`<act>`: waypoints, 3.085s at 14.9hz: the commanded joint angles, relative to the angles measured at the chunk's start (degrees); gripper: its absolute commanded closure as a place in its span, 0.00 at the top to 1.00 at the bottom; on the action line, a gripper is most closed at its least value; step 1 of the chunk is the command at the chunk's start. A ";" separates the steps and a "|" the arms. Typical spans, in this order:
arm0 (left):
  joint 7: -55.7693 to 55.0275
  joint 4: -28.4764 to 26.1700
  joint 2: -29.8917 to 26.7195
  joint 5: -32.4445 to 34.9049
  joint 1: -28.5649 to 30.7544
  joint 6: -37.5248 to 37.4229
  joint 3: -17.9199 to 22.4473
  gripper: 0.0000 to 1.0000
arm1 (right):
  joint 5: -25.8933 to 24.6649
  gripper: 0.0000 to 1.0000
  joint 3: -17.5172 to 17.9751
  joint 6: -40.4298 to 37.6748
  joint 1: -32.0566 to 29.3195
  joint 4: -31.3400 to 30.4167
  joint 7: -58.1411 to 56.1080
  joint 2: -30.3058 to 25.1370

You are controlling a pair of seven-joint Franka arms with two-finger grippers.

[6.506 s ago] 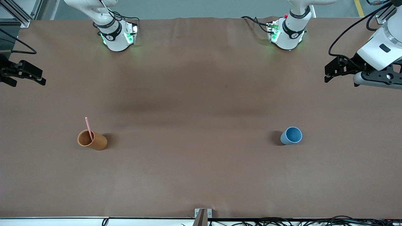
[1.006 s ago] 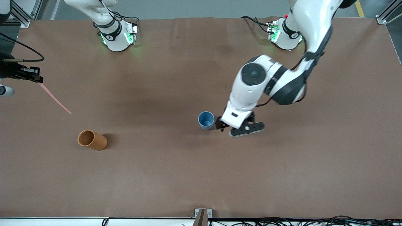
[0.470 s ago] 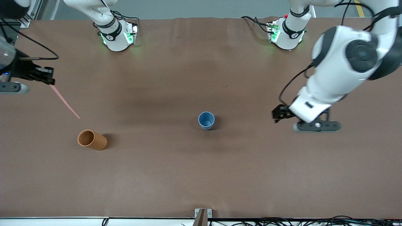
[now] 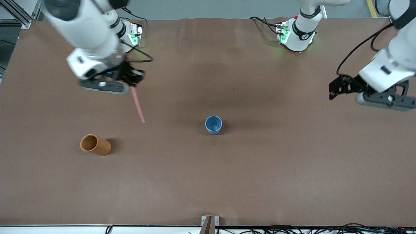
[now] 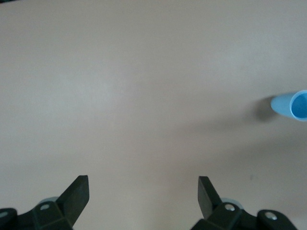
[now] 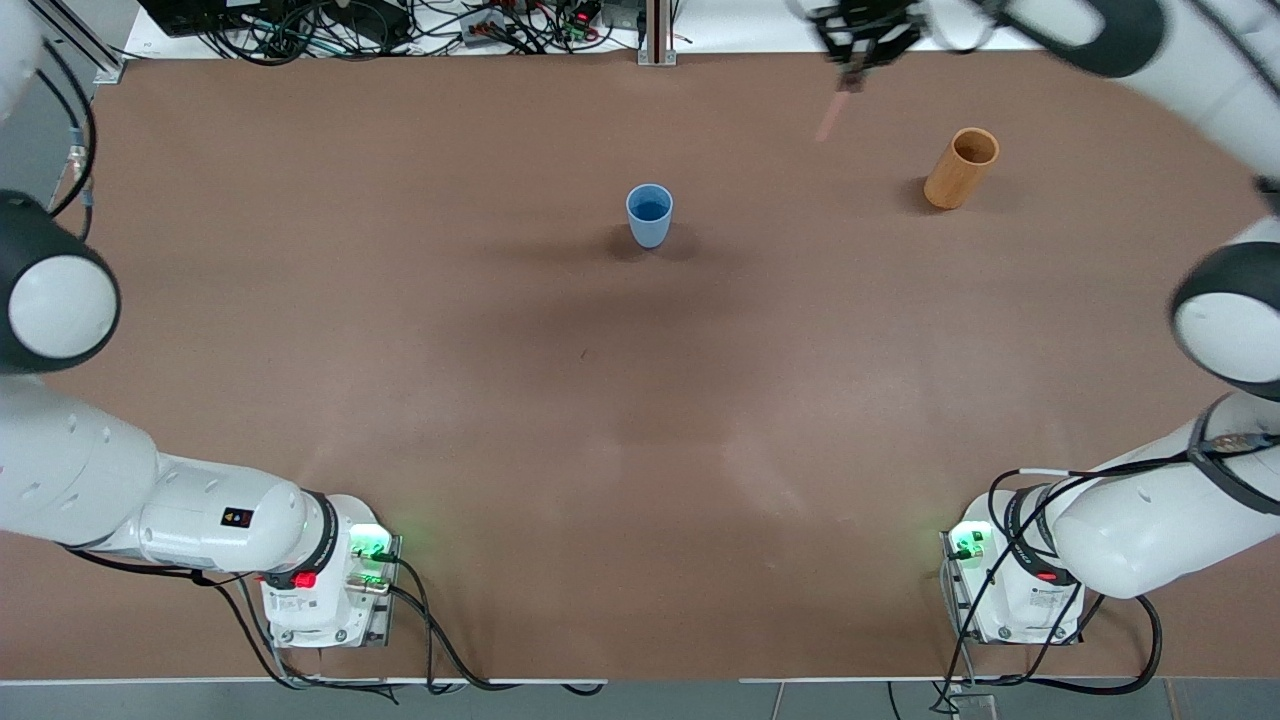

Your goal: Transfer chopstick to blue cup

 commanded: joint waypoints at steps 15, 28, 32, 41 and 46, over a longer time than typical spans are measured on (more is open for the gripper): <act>-0.03 -2.32 -2.10 -0.89 2.58 0.96 -1.38 1.00 | 1.74 0.01 -0.91 11.12 15.14 14.05 14.73 19.75; -0.12 -2.15 -1.93 -1.15 2.84 0.96 -1.38 1.00 | 1.30 0.14 -1.00 15.33 15.22 10.36 12.28 23.53; -0.03 -1.88 -1.23 -0.97 2.93 0.96 -1.38 1.00 | 1.57 0.42 -1.00 16.21 15.31 10.36 12.71 24.06; 0.32 -1.09 -0.52 -0.89 2.93 0.96 -1.38 1.00 | 1.57 1.00 -1.43 7.63 6.10 10.28 8.61 12.13; 0.23 -1.09 -0.52 -0.80 2.93 0.96 -1.38 1.00 | 0.86 1.00 -1.52 4.79 -6.02 2.57 -5.36 0.62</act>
